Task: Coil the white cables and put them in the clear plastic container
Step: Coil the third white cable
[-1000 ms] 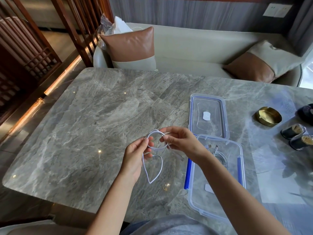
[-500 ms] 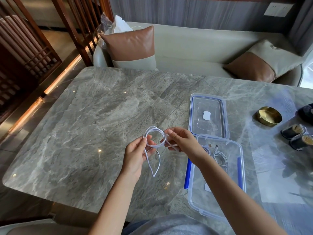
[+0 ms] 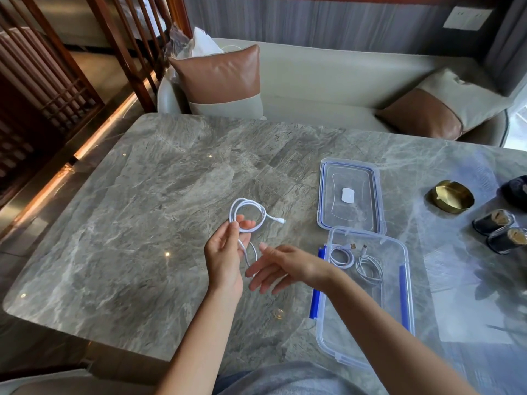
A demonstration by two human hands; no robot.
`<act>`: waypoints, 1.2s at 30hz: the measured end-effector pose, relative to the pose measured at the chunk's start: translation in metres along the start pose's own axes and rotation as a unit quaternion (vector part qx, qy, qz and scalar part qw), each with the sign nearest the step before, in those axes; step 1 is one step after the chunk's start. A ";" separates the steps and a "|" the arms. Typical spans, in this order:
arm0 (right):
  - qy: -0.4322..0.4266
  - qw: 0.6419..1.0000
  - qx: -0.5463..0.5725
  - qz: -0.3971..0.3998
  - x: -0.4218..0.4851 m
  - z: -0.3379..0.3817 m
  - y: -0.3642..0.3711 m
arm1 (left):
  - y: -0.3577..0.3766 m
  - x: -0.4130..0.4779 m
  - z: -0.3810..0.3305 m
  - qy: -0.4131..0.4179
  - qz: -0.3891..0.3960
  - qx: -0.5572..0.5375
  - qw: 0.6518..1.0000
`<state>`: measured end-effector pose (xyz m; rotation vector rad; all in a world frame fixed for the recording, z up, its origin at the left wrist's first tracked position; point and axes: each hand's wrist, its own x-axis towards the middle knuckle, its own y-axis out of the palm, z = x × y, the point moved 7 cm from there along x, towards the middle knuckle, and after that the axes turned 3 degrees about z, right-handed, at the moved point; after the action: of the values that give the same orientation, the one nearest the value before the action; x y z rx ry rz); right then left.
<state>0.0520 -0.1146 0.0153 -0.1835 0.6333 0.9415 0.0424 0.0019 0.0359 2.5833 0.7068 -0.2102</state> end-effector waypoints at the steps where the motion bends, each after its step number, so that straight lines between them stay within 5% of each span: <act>1: 0.011 1.000 0.005 -0.011 0.003 -0.004 0.003 | 0.002 -0.001 -0.001 0.001 0.002 0.000 1.000; 6: -0.037 0.965 0.230 -0.116 0.018 -0.017 0.000 | 0.000 -0.006 0.003 -0.011 -0.005 0.015 1.000; 9: -0.074 0.868 0.480 -0.107 0.023 -0.015 -0.001 | -0.002 -0.009 0.008 -0.024 0.004 -0.011 1.000; 11: -0.086 0.820 0.550 -0.132 0.024 -0.015 -0.006 | -0.005 -0.010 0.011 -0.026 0.004 -0.014 1.000; 21: -0.095 0.805 0.466 -0.355 0.004 -0.024 -0.049 | -0.018 -0.007 0.010 -0.006 -0.014 0.006 1.000; 30: -0.124 0.798 0.456 -0.375 0.008 -0.019 -0.042 | -0.024 -0.005 0.016 -0.029 -0.098 -0.101 0.990; 36: -0.186 0.811 0.336 -0.442 -0.002 -0.012 -0.048 | -0.023 -0.004 0.012 0.008 -0.051 -0.005 0.999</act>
<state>0.0845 -0.1496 0.0010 0.3278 0.4010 -0.1904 0.0269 0.0120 0.0172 2.5450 0.8448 -0.2184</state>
